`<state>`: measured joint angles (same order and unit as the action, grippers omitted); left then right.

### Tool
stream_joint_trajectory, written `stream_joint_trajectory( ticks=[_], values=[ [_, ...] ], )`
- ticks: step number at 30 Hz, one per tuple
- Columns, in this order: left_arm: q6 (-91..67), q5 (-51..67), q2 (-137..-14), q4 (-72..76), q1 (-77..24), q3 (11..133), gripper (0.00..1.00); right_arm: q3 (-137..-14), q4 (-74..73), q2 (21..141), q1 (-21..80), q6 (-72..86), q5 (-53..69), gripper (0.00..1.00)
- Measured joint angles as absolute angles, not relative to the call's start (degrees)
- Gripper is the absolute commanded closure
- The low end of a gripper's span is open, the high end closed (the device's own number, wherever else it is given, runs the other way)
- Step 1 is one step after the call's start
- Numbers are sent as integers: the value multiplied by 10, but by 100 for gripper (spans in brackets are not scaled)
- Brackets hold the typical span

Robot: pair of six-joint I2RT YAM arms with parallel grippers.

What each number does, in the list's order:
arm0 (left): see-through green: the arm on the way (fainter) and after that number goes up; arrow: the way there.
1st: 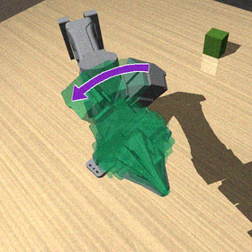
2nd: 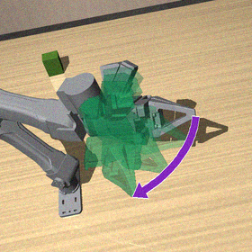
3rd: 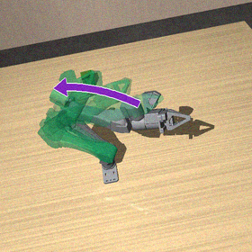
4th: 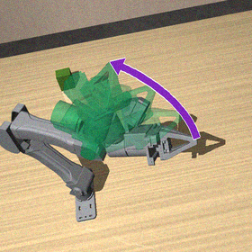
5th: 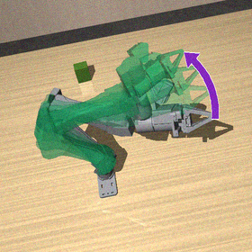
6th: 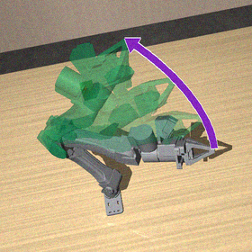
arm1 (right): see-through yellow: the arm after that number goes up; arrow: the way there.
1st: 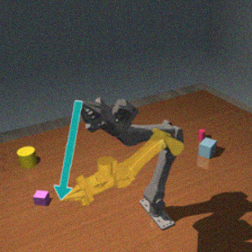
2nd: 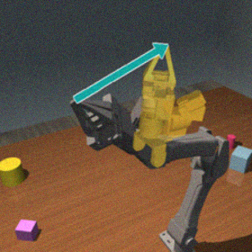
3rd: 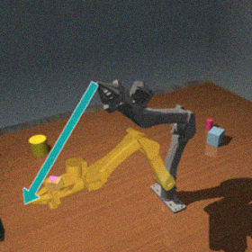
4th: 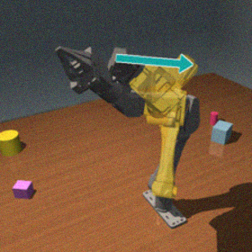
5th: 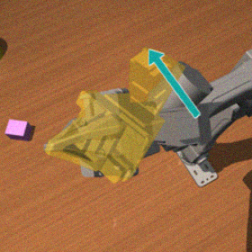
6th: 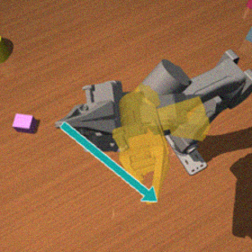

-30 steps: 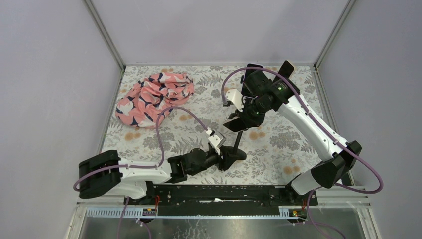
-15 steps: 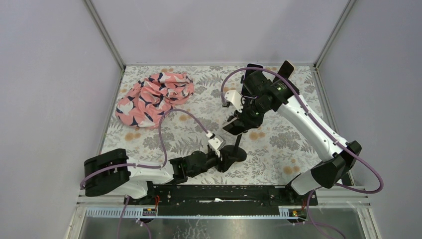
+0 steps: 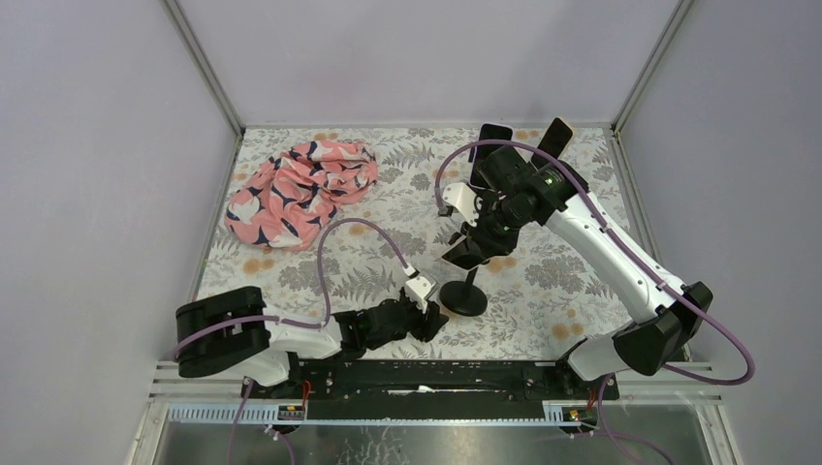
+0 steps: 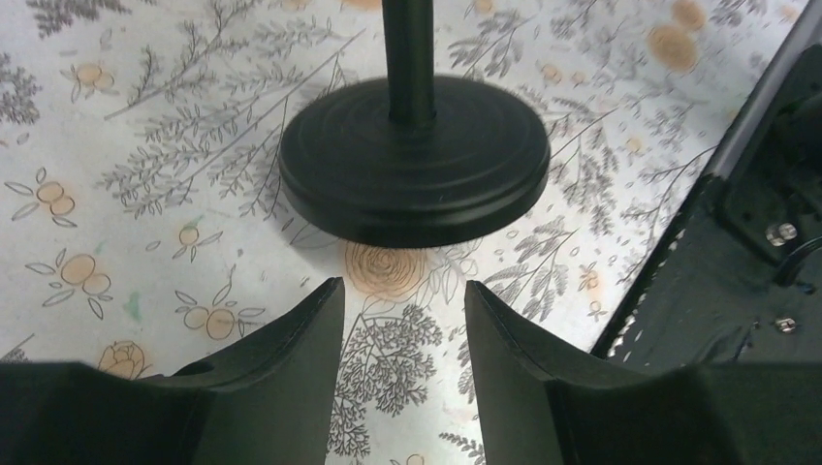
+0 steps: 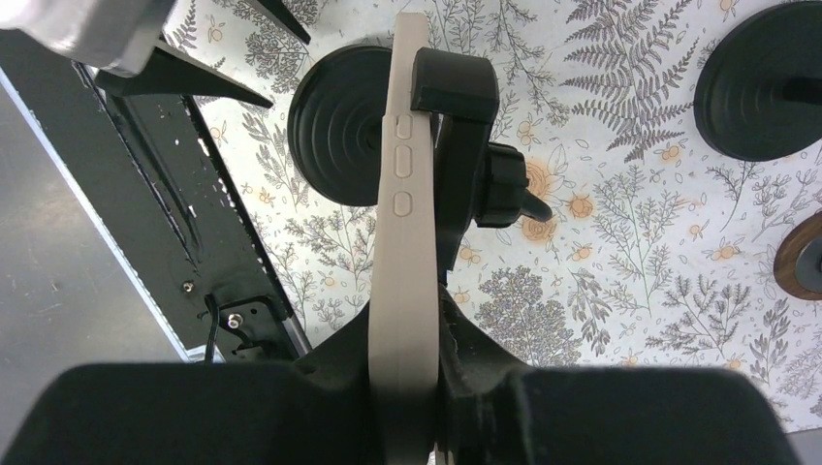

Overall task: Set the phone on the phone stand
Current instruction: Adjust the phone stand with the phone at the center of the board.

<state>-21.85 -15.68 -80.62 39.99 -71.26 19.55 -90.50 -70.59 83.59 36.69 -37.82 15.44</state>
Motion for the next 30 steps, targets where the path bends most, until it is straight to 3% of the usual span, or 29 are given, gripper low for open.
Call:
stream_joint_trajectory(
  ticks=[8,15,20,30],
  values=[
    [-219,-157,-809,391,-713,182,43,-907,-708,835,367,-378,156,100],
    [-241,-172,-618,391,-713,133,29,-876,-694,811,367,-388,171,100],
    [-276,-181,-529,416,-713,125,31,-834,-682,769,367,-399,182,100],
    [-319,-151,-738,560,-713,116,40,-835,-683,773,369,-402,195,100]
  ],
)
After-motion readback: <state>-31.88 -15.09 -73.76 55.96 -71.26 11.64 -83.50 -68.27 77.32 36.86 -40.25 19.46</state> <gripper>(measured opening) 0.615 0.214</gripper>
